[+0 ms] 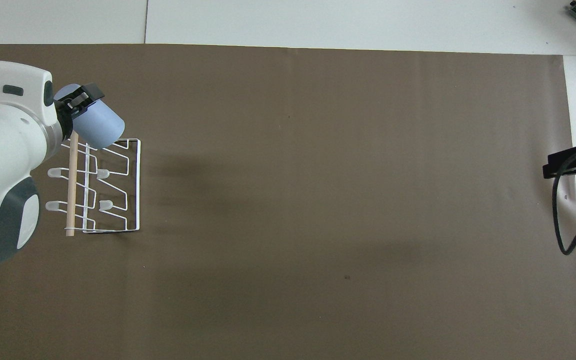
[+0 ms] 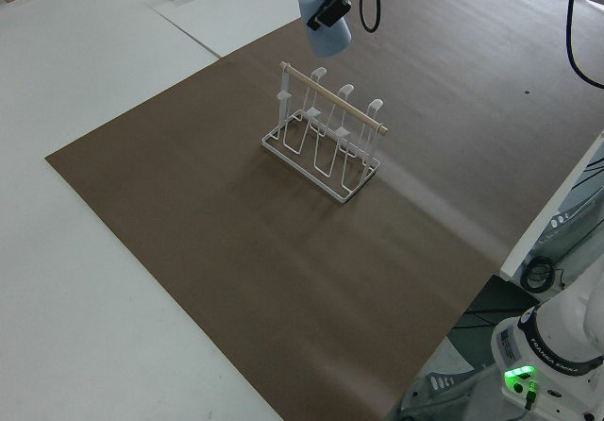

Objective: Hang cup on cup holder
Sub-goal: 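Move the cup with the left gripper above the wire rack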

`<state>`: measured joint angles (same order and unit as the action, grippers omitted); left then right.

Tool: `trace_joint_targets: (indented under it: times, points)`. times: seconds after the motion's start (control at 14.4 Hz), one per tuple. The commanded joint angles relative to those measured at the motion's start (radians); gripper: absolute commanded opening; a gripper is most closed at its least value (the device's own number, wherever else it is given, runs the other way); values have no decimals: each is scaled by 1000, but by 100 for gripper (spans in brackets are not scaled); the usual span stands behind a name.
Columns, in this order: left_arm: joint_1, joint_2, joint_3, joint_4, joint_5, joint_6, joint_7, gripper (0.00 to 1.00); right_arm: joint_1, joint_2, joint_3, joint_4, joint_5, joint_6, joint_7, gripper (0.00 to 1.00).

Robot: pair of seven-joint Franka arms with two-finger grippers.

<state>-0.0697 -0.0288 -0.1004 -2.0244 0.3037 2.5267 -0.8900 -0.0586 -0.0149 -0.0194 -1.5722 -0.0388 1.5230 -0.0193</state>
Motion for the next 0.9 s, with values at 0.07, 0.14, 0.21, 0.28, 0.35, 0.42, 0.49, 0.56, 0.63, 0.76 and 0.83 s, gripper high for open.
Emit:
trace_joint_targets:
  times: [0.07,0.14,0.21,0.28,0.35,0.42,0.49,0.56,0.63,0.76,0.83]
  points:
    - [16,4,-4,-48,41,73,5,0,2,-28,-4,-38,-1,28,21,100]
    - [18,4,-4,-50,55,73,5,0,-1,-28,-4,-37,-1,28,18,100]
    - [22,4,-4,-51,60,73,5,0,-3,-28,-4,-37,-1,28,18,100]
    - [22,4,-4,-60,61,73,5,0,-3,-28,-4,-37,-1,28,21,100]
    - [24,1,-4,-66,74,75,5,0,-1,-28,-2,-34,-1,31,18,100]
    - [24,-3,-4,-82,92,75,5,0,-1,-28,-2,-32,-1,29,18,100]
    - [24,-8,-4,-88,101,76,5,0,-4,-28,-2,-32,-1,23,13,100]
    - [24,-8,-4,-89,101,80,5,0,-4,-30,-2,-32,-1,16,13,100]
    - [24,-8,-4,-91,103,80,5,0,-4,-30,-2,-32,-1,17,12,100]
    - [24,-8,-4,-100,106,84,5,0,-4,-30,-2,-32,-1,17,12,100]
    - [25,-10,-4,-103,112,86,5,0,-4,-30,-2,-32,-1,17,12,100]
